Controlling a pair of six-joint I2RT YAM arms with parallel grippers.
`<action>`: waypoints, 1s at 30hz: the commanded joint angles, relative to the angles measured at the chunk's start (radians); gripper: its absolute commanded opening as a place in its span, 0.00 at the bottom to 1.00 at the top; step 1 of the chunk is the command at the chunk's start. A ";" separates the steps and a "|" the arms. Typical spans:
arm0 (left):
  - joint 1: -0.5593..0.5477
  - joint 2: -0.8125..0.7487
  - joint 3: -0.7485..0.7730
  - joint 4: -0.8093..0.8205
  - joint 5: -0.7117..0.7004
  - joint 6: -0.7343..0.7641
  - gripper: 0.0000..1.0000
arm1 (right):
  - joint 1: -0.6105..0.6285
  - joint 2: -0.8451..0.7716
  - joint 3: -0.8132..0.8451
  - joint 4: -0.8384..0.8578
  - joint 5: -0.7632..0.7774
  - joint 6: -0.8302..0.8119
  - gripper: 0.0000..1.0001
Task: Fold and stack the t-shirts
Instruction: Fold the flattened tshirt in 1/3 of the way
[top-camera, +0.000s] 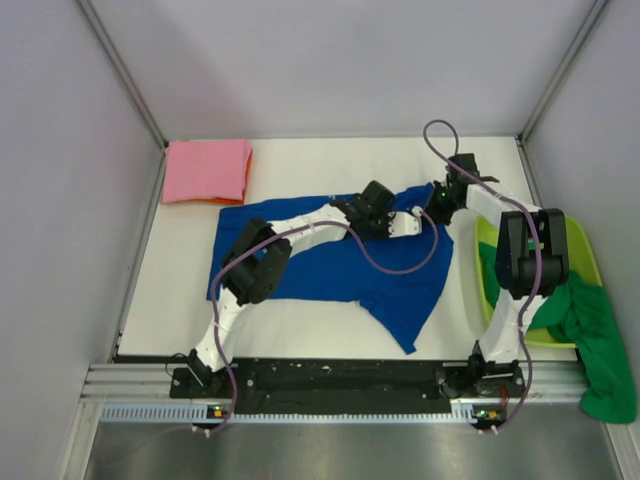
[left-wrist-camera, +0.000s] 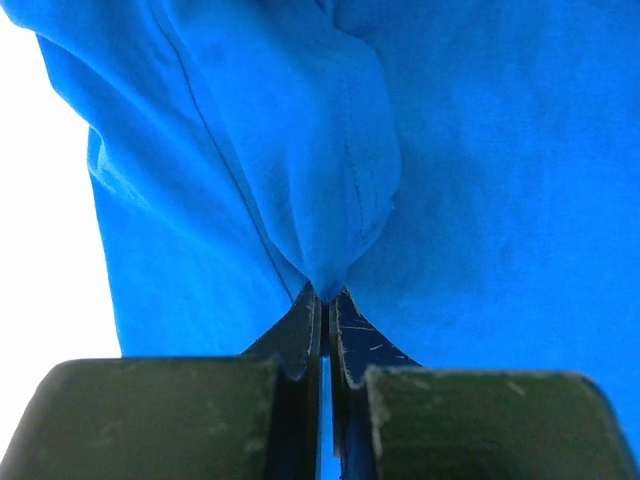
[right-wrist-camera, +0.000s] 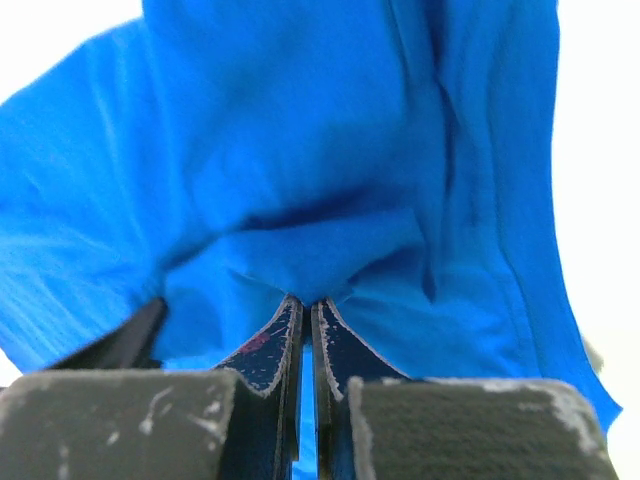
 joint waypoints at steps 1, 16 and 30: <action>0.041 -0.121 -0.001 -0.024 0.102 -0.007 0.00 | -0.009 -0.149 -0.095 -0.063 0.036 -0.102 0.00; 0.101 -0.135 -0.020 -0.233 0.328 0.123 0.00 | 0.042 -0.289 -0.318 -0.140 -0.024 -0.208 0.00; 0.140 -0.199 0.062 -0.356 0.328 0.129 0.61 | 0.046 -0.403 -0.194 -0.157 0.165 -0.199 0.52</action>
